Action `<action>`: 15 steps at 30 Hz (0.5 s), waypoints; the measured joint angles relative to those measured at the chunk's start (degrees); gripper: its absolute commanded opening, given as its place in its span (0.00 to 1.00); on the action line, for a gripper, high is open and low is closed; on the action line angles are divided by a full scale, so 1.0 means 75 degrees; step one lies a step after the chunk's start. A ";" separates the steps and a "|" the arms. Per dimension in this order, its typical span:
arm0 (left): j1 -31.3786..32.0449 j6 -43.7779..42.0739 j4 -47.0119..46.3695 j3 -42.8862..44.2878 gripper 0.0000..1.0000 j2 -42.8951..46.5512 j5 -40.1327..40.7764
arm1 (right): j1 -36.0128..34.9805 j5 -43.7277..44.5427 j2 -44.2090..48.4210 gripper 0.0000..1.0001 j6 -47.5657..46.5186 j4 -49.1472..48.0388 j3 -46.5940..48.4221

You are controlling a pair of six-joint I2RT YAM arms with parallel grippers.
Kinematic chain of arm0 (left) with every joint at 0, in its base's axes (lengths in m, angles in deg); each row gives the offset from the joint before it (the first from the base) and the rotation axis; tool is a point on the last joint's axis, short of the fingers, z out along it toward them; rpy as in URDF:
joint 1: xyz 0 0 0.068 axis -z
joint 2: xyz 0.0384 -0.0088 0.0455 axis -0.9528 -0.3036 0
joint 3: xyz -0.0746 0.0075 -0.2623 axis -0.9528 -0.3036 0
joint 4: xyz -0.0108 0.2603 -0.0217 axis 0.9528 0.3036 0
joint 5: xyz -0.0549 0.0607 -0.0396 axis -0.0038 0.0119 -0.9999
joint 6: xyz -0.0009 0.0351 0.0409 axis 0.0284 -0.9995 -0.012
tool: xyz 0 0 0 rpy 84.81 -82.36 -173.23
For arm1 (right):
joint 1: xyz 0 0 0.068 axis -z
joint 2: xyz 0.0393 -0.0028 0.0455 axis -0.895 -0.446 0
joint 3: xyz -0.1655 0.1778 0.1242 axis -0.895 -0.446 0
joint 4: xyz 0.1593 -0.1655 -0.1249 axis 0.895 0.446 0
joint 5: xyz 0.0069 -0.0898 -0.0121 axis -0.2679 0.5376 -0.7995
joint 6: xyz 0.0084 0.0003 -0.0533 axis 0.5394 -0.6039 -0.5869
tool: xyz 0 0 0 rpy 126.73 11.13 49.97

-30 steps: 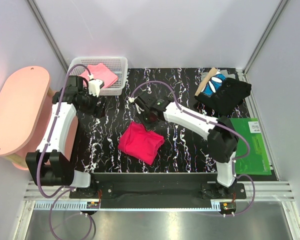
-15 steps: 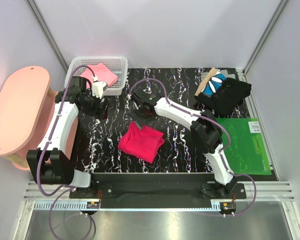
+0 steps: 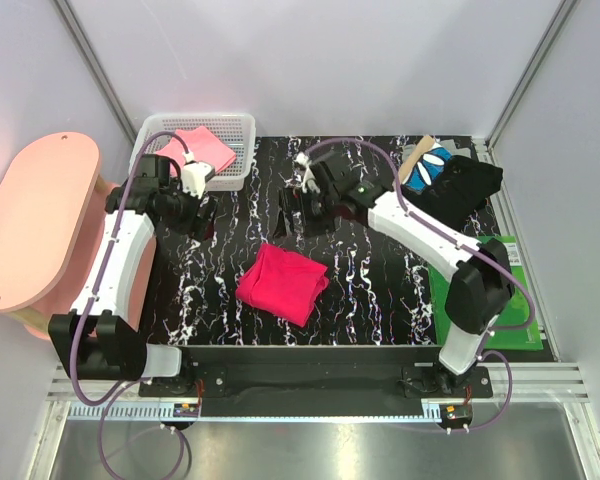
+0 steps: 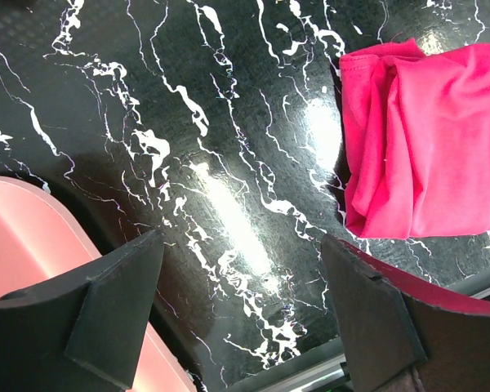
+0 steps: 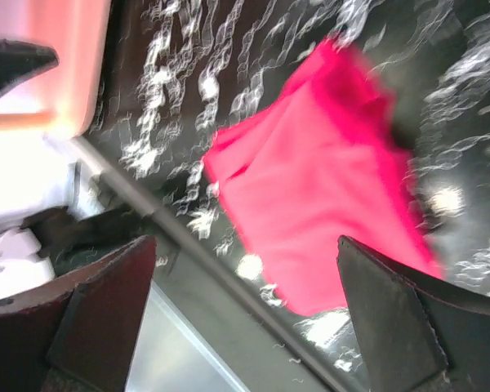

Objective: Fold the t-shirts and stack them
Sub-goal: Smooth out wrinkles on the folded tshirt

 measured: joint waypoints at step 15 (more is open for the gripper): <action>0.0000 0.0003 0.0119 -0.0105 0.83 0.0015 0.0000 | 0.0230 -0.3853 -0.1276 0.96 0.2302 -0.3337 -0.3314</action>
